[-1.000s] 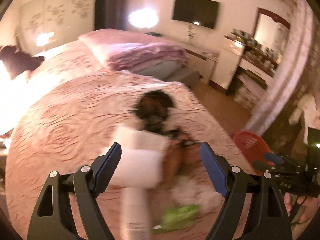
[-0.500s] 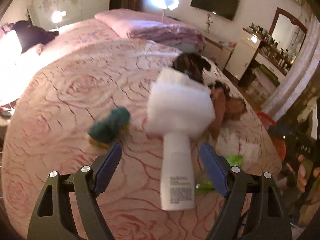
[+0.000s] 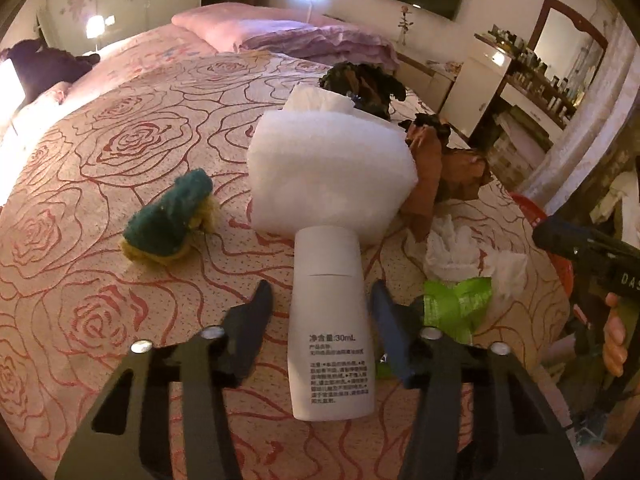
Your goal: Collect trash
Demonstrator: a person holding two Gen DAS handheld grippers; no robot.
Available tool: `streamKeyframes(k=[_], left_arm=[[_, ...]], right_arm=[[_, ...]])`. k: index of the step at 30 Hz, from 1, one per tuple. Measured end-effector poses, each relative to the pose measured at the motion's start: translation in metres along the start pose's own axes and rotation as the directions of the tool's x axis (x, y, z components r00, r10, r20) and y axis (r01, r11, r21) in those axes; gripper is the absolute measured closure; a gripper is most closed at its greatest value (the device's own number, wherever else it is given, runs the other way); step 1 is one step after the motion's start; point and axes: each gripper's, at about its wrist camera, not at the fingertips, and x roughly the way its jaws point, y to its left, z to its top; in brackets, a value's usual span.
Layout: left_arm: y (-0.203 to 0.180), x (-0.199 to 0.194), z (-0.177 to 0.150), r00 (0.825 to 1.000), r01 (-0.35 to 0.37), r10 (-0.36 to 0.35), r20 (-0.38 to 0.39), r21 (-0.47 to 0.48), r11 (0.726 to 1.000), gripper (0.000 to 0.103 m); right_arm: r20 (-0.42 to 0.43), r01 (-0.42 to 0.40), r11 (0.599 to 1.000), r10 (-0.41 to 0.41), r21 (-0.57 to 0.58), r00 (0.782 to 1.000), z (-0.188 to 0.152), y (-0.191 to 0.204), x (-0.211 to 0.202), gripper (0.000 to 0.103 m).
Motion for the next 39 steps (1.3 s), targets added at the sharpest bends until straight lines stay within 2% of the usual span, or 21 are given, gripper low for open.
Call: streamKeyframes(k=[1, 11, 20, 23, 31, 39], left_arm=[[0.001, 0.0, 0.0, 1.0, 0.006, -0.006, 0.0, -0.004, 1.0, 0.065], [0.011, -0.008, -0.003, 1.0, 0.021, -0.021, 0.018, -0.023, 1.0, 0.066], [0.018, -0.021, 0.001, 0.999, 0.003, -0.002, 0.052, -0.031, 1.0, 0.066], [0.018, -0.024, 0.002, 0.998, -0.005, 0.006, 0.059, -0.02, 1.0, 0.066], [0.026, -0.028, 0.001, 0.998, -0.025, 0.027, 0.065, -0.031, 0.999, 0.066], [0.035, -0.046, 0.001, 0.993, -0.051, 0.055, 0.1, -0.043, 0.998, 0.066]], right_arm=[[-0.008, -0.012, 1.0, 0.012, -0.014, 1.0, 0.001, 0.004, 0.002, 0.037], [-0.054, -0.08, 0.984, 0.072, -0.16, 0.996, 0.004, 0.051, 0.018, 0.038], [-0.114, -0.146, 0.962, 0.123, -0.23, 0.986, -0.002, 0.078, 0.035, 0.04], [-0.136, -0.176, 0.955, 0.146, -0.239, 0.98, -0.003, 0.084, 0.041, 0.046], [-0.184, -0.246, 0.938, 0.204, -0.244, 0.962, -0.007, 0.096, 0.05, 0.071], [-0.133, -0.249, 0.94, 0.223, -0.232, 0.966, -0.002, 0.093, 0.025, 0.074]])
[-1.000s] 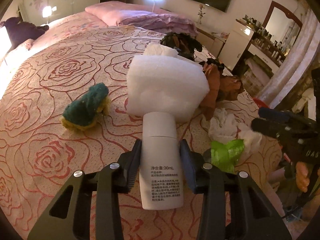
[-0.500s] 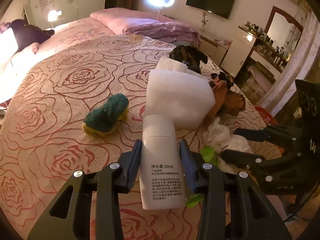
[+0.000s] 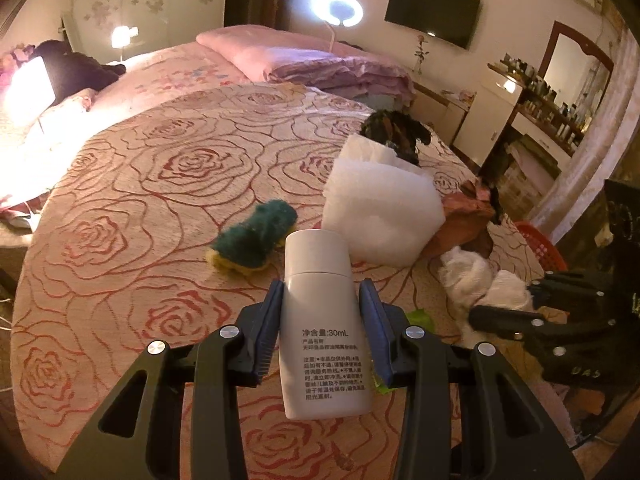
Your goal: Collect trash
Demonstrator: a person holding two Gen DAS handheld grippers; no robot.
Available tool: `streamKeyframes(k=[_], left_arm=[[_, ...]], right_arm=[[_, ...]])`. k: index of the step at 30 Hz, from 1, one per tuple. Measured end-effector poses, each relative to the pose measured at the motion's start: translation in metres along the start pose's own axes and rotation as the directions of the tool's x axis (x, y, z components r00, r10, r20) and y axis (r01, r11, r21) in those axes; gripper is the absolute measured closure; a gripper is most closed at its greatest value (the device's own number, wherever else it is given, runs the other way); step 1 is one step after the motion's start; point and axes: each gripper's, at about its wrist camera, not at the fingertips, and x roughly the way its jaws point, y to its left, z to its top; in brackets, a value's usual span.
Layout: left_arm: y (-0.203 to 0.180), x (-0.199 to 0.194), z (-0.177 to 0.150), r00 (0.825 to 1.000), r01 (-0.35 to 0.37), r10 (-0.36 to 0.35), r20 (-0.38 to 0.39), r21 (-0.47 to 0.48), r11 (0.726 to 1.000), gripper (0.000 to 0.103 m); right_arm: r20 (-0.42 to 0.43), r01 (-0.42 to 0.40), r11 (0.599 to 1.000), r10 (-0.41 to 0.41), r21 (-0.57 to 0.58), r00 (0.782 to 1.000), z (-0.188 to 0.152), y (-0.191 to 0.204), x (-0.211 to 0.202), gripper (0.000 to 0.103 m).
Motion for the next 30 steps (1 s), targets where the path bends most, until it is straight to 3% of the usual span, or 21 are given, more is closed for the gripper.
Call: streamKeyframes(k=[10, 19, 30], left_arm=[[-0.01, -0.014, 0.009, 0.999, 0.006, -0.007, 0.041, 0.014, 1.0, 0.066], [-0.011, -0.022, 0.014, 0.997, 0.008, -0.009, 0.071, 0.026, 1.0, 0.066], [-0.024, -0.021, 0.03, 0.995, 0.023, -0.028, 0.096, 0.055, 0.998, 0.066]], right_arm=[[0.082, 0.019, 1.0, -0.019, 0.002, 0.996, -0.008, 0.001, -0.037, 0.074], [0.156, 0.025, 0.999, -0.018, -0.04, 0.988, 0.009, 0.013, -0.056, 0.074], [0.2, 0.142, 0.99, -0.139, -0.002, 0.97, 0.019, -0.004, -0.061, 0.074]])
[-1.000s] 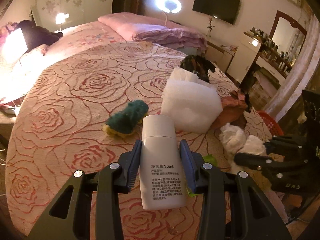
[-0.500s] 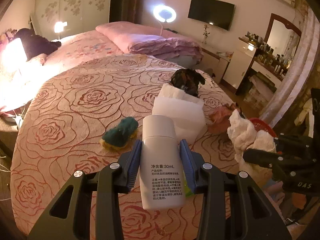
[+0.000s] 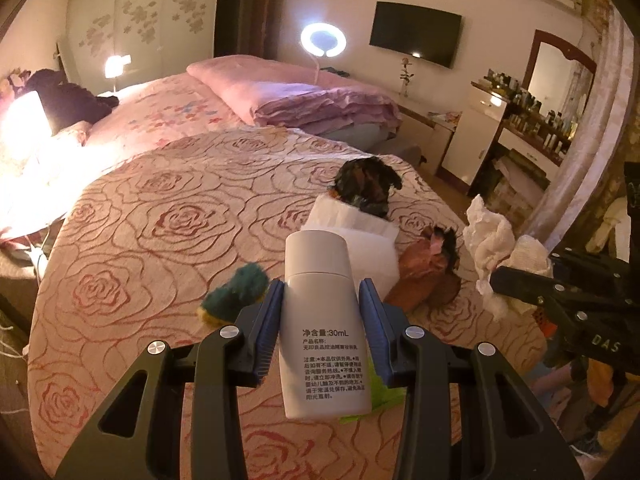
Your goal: Collect trash
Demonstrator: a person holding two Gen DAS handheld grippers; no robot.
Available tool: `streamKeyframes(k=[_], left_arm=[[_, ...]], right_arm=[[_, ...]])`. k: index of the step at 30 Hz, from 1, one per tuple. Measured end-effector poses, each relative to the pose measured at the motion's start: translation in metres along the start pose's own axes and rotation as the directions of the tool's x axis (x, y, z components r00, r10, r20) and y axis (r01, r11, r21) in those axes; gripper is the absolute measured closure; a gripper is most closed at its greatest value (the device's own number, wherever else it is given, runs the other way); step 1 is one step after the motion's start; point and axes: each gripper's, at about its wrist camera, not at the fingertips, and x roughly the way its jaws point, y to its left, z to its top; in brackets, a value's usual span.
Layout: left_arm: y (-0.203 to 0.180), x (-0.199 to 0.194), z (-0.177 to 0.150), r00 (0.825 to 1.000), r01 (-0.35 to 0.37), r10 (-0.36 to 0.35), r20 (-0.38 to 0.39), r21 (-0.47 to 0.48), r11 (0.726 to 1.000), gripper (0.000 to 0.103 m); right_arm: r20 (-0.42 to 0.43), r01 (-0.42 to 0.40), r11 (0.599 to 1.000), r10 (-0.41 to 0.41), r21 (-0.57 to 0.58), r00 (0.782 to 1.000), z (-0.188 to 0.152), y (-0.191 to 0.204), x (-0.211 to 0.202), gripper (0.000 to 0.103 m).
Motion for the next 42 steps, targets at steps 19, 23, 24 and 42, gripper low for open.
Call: streamKeyframes(k=[19, 23, 24, 42], left_arm=[[-0.049, 0.027, 0.028, 0.997, 0.081, -0.08, -0.012, 0.077, 0.994, 0.069], [-0.044, 0.026, 0.022, 0.995, 0.096, -0.094, -0.036, 0.072, 0.993, 0.069], [-0.045, 0.027, 0.019, 0.994, 0.104, -0.1, -0.052, 0.071, 0.992, 0.068], [-0.146, 0.053, -0.048, 0.93, 0.347, -0.241, -0.277, 0.448, 0.824, 0.042]], right_arm=[[0.058, 0.163, 0.973, -0.174, 0.162, 0.983, -0.008, -0.072, -0.032, 0.074], [0.044, 0.168, 0.968, -0.179, 0.187, 0.983, -0.017, -0.082, -0.031, 0.074], [0.04, 0.168, 0.967, -0.178, 0.192, 0.983, -0.018, -0.083, -0.03, 0.074], [0.004, 0.203, 0.933, -0.214, 0.297, 0.977, -0.047, -0.112, -0.035, 0.074]])
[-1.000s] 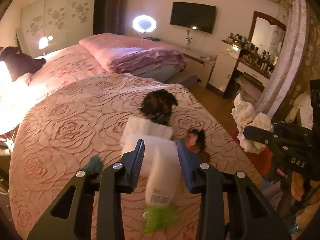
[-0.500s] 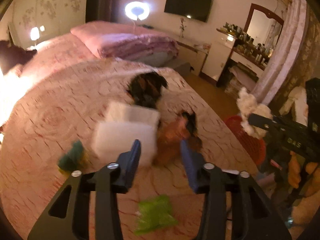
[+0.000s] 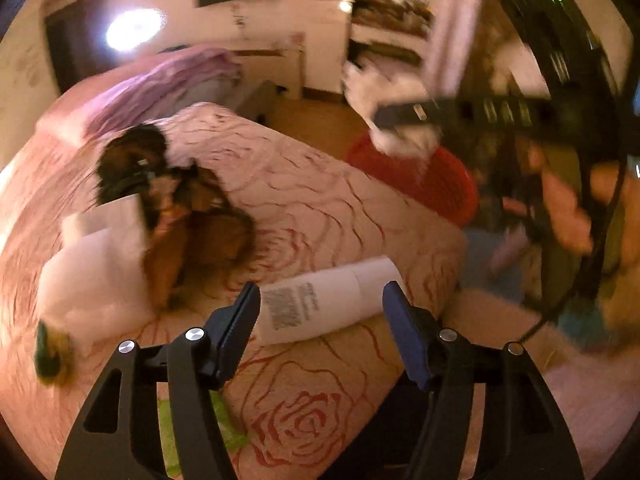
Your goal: Collect trash
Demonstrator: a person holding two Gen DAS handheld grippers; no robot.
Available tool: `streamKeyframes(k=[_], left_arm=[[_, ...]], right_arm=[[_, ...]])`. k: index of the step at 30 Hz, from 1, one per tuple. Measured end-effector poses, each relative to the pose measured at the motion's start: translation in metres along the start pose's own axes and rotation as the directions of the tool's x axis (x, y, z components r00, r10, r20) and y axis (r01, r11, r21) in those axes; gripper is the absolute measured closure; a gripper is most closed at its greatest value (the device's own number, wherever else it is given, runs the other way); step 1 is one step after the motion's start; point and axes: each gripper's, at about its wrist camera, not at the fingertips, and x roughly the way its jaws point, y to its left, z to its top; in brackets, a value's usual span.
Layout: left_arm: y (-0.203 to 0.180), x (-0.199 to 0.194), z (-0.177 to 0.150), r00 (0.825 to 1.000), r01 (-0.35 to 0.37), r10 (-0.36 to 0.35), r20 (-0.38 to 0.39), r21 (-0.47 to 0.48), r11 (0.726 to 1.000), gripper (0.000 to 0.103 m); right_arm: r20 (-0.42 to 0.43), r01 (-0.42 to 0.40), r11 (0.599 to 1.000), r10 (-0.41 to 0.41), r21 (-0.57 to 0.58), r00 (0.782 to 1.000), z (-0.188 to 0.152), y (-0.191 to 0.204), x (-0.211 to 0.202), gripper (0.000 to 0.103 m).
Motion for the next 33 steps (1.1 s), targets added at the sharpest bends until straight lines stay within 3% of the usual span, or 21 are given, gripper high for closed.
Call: streamKeyframes(k=[5, 18, 25, 33], left_arm=[[-0.014, 0.018, 0.002, 0.999, -0.009, 0.015, -0.044, 0.136, 0.991, 0.042], [-0.009, 0.051, 0.028, 0.996, 0.013, -0.003, -0.093, 0.103, 0.995, 0.042], [-0.011, 0.052, 0.026, 0.988, 0.082, -0.067, -0.139, 0.111, 0.99, 0.042], [-0.019, 0.06, 0.032, 0.986, 0.079, -0.06, -0.155, 0.12, 0.99, 0.055]], right_arm=[[0.001, 0.006, 1.0, -0.006, 0.022, 1.0, -0.001, -0.011, -0.001, 0.073], [-0.008, 0.012, 0.997, -0.012, 0.071, 1.0, -0.004, -0.028, -0.002, 0.073], [-0.023, 0.004, 0.995, -0.002, 0.099, 1.0, -0.007, -0.037, 0.002, 0.073], [-0.027, 0.005, 0.995, -0.002, 0.103, 1.0, -0.008, -0.038, 0.004, 0.073]])
